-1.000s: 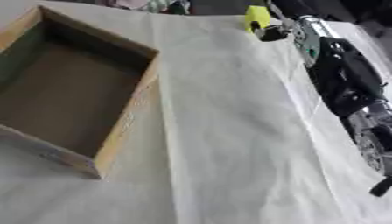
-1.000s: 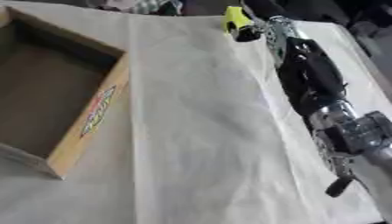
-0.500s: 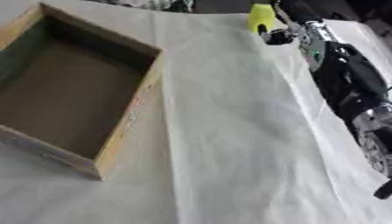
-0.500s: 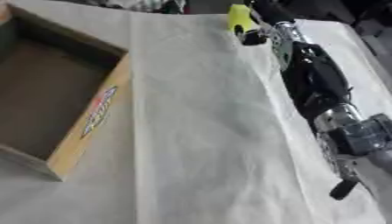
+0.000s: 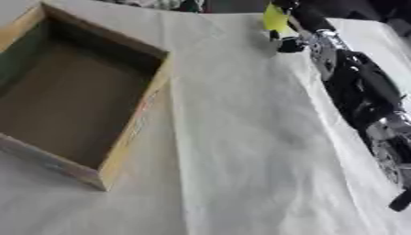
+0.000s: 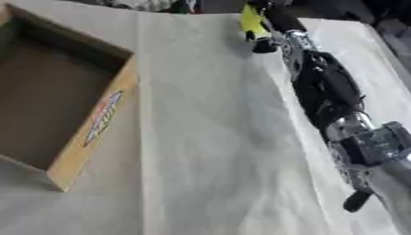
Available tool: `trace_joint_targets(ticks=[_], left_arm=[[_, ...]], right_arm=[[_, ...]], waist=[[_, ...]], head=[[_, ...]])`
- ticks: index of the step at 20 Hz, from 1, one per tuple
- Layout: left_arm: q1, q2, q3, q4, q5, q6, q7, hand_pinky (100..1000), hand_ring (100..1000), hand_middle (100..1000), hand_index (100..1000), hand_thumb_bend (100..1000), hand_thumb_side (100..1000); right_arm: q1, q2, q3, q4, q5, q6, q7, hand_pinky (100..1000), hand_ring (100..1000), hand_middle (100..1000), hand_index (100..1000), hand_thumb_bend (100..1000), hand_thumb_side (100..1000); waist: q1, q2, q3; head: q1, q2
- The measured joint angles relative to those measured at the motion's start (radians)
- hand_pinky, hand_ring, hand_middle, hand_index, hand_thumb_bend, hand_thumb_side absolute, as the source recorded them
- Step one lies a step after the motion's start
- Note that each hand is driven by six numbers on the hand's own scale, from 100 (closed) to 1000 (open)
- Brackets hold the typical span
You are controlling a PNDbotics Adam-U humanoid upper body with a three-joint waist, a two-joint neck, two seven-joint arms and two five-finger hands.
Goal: Pick up objects on the table and place them in the box.
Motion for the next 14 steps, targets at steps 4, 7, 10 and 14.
trace_joint_targets(ticks=[4,7,10,14], left_arm=[[0.0,0.0,0.0,0.0,0.0,0.0,0.0,469,843,766,803,386,921],[0.0,0.0,0.0,0.0,0.0,0.0,0.0,469,844,766,803,386,922],[0.0,0.0,0.0,0.0,0.0,0.0,0.0,469,844,766,803,386,922],[0.0,0.0,0.0,0.0,0.0,0.0,0.0,469,844,766,803,385,922]], right_arm=[[0.0,-0.002,0.0,0.0,0.018,0.025,-0.032,821,894,882,957,100,148],[0.0,-0.002,0.0,0.0,0.031,0.033,-0.048,741,772,606,745,100,100],[-0.008,-0.006,-0.007,-0.017,0.045,0.05,-0.073,733,762,582,720,100,100],[-0.002,-0.006,-0.009,-0.027,0.07,0.072,-0.124,663,628,367,419,100,100]], waist=[[0.001,0.005,0.003],[0.003,0.006,0.003],[0.007,0.007,0.001],[0.009,0.009,-0.002]], head=[[-0.005,-0.005],[-0.006,-0.005],[-0.009,-0.006],[-0.012,-0.006]])
